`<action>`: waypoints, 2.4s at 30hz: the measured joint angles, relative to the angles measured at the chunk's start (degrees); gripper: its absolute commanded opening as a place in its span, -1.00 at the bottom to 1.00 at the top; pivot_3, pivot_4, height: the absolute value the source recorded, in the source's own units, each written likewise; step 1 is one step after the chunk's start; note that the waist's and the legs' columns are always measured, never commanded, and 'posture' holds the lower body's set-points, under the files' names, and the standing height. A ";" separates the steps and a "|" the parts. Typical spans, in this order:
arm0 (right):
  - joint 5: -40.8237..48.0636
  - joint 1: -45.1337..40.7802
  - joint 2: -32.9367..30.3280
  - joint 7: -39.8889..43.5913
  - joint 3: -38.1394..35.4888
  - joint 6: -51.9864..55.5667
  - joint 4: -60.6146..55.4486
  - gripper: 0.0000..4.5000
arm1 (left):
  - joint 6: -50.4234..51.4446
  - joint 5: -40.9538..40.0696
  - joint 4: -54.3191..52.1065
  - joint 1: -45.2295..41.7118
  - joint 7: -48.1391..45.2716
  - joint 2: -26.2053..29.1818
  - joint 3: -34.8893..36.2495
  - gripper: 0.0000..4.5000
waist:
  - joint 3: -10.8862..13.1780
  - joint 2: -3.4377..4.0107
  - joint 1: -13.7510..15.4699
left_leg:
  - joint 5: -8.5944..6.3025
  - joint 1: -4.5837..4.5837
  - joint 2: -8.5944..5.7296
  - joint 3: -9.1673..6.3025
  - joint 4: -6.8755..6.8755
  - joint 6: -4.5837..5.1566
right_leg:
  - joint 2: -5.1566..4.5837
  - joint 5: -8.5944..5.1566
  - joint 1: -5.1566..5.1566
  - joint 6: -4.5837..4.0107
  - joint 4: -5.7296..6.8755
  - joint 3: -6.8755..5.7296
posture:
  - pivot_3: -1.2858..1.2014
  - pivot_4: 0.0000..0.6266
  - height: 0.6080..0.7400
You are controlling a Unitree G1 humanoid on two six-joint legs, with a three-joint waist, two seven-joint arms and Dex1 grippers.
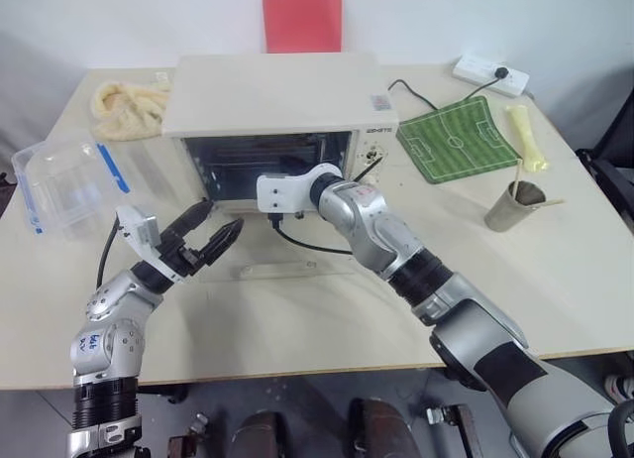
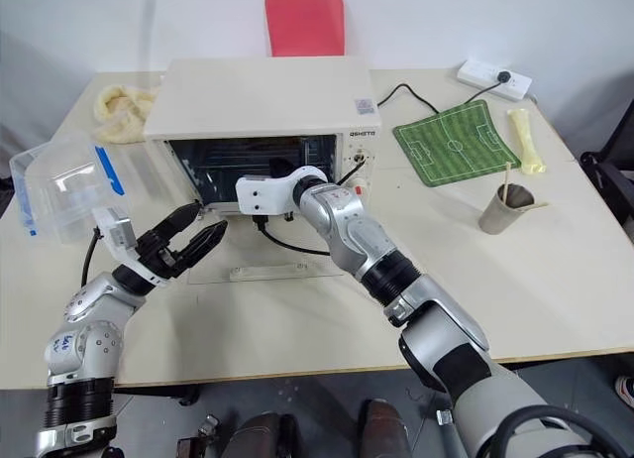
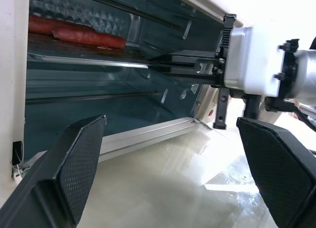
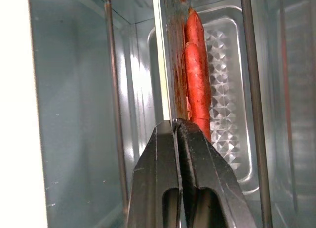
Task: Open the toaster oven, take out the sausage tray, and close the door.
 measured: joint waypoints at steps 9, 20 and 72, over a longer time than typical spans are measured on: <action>-1.13 3.93 -0.80 3.63 -0.05 2.40 -8.45 -0.98 | 0.08 -0.05 0.14 -0.83 -1.09 0.14 -0.12 1.00 | 0.00 0.00 -0.43 | 0.00 0.00 0.00 0.00 -0.04 0.00 | 0.01 0.00 -0.02 0.00 -0.01 0.00 | 0.03 -0.52 1.00; -3.02 9.49 -3.21 6.80 -0.15 3.14 -18.19 -0.98 | 5.63 -6.54 -0.04 -4.20 -5.47 4.28 1.26 1.00 | 0.00 0.00 0.00 | 0.00 -0.01 -0.01 -0.01 -0.02 0.00 | 0.01 0.00 -0.02 0.00 -0.03 0.01 | 0.03 -0.52 1.00; -6.73 13.34 -5.82 4.29 -2.12 2.56 -19.64 -0.99 | 6.98 -9.90 0.13 -3.73 -3.66 6.50 5.52 1.00 | 0.00 -0.01 0.65 | 0.00 -0.06 -0.05 0.00 0.03 -0.01 | 0.01 0.00 0.03 0.00 -0.03 -0.04 | 0.03 -0.52 1.00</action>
